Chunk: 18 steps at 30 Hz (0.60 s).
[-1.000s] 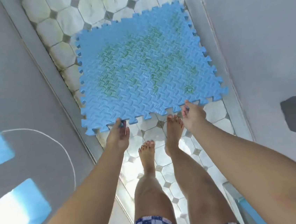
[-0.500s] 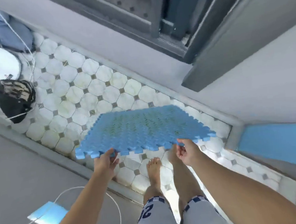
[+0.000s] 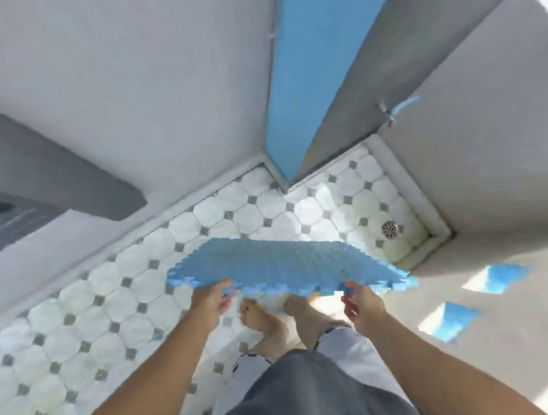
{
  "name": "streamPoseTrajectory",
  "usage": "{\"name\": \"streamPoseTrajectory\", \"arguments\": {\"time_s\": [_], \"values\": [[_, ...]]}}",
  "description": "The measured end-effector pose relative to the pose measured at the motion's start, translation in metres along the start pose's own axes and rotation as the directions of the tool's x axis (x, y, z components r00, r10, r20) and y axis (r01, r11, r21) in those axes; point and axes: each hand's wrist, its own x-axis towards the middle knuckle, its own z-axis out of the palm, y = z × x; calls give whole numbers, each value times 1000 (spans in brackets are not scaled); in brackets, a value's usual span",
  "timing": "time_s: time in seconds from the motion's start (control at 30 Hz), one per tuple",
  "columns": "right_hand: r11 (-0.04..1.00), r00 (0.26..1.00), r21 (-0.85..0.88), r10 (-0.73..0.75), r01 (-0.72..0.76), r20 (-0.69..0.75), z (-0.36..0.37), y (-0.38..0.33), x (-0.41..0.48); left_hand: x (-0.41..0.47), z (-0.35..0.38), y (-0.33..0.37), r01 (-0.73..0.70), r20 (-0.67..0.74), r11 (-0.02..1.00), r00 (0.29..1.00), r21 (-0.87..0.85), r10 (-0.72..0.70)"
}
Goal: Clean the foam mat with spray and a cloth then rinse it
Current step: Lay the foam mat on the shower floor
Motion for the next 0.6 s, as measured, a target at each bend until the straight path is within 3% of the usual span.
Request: {"name": "streamPoseTrajectory", "arguments": {"time_s": [0.17,0.33,0.6], "values": [[956,996,292,5,20,-86,-66,-22,20,-9,124,37,-88,152,959,987,269,48],[900,982,427,-5,86,-189,-105,-45,54,-3,230,67,-206,242,823,966,529,86],[805,959,585,79,99,-271,-132,-90,93,6,359,105,-367,370,635,919,680,135]]}}
